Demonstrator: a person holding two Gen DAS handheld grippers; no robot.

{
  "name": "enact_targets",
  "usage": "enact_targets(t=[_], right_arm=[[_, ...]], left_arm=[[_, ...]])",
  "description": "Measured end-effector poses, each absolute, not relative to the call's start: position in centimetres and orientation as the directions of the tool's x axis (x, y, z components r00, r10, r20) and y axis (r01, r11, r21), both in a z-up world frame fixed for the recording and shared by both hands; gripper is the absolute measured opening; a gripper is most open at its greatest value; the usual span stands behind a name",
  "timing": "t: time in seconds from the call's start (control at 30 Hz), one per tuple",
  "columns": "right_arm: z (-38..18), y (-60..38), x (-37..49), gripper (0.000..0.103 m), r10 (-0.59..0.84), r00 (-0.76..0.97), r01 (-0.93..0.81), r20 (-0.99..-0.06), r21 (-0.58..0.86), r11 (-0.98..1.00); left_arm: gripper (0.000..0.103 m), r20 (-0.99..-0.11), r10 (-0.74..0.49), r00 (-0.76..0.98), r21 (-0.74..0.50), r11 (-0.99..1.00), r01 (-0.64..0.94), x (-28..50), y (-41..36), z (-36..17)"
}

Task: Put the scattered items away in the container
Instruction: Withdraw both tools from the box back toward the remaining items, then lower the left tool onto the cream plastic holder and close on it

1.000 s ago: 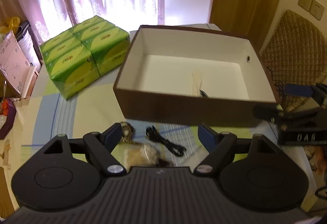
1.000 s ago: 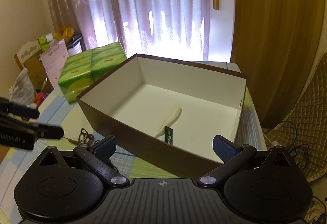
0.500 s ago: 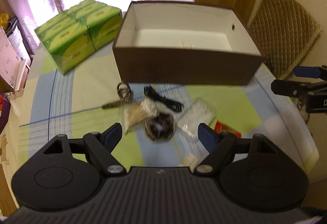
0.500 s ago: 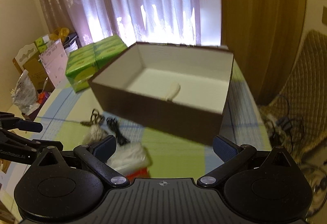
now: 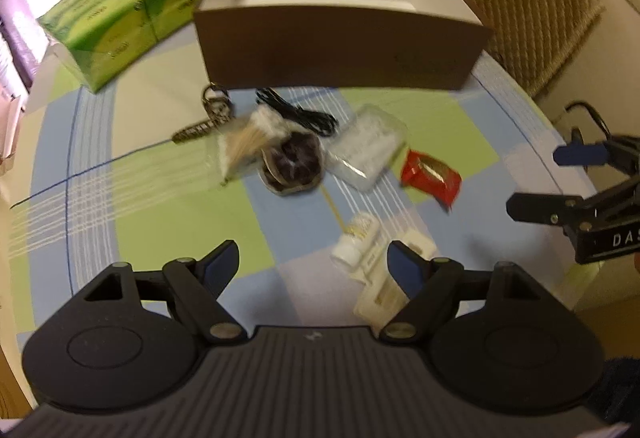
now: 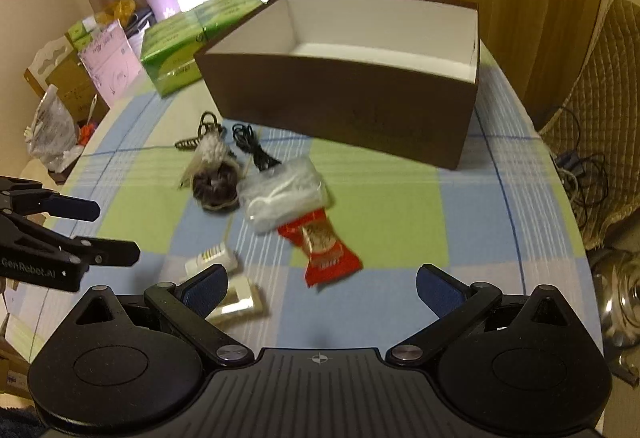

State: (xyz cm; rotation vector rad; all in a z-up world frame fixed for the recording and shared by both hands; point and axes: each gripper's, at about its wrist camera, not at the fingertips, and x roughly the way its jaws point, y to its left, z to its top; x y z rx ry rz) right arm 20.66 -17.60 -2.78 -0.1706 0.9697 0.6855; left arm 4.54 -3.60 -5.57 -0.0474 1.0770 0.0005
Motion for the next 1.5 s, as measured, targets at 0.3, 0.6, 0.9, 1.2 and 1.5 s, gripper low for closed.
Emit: enact_targets(t=[0.3,0.6,0.9,1.2,1.5], right_arm=[[-3.6,-17.9,20.1,0.103,0.432,0.366,-0.579,-0.824,0.162,0.799],[-4.7,-18.9,20.3,0.103,0.423,0.335,-0.579,-0.842,0.170,0.798],[-6.0,-20.0,21.4,0.103,0.399,0.318,-0.560,-0.860,0.169,0.811],[-6.9,-20.9,22.2,0.103,0.371,0.309,-0.537,-0.876,0.161,0.828],[-7.1,-20.5,22.4,0.103,0.362,0.297,-0.540,-0.884,0.157,0.827]], left_arm=[[0.078,-0.882,-0.079,0.465,-0.041,0.995,0.092,3.8,-5.0,-6.6],[0.073,-0.885,-0.104,0.453,-0.021,0.983,0.184,4.1,-7.1,-8.2],[0.069,-0.887,-0.111,0.448,0.009,0.966,0.257,4.5,-9.0,-10.0],[0.059,-0.884,-0.077,0.462,0.071,0.953,0.294,5.4,-10.4,-11.4],[0.036,-0.899,-0.088,0.430,0.062,0.944,0.324,4.8,-10.9,-12.7]])
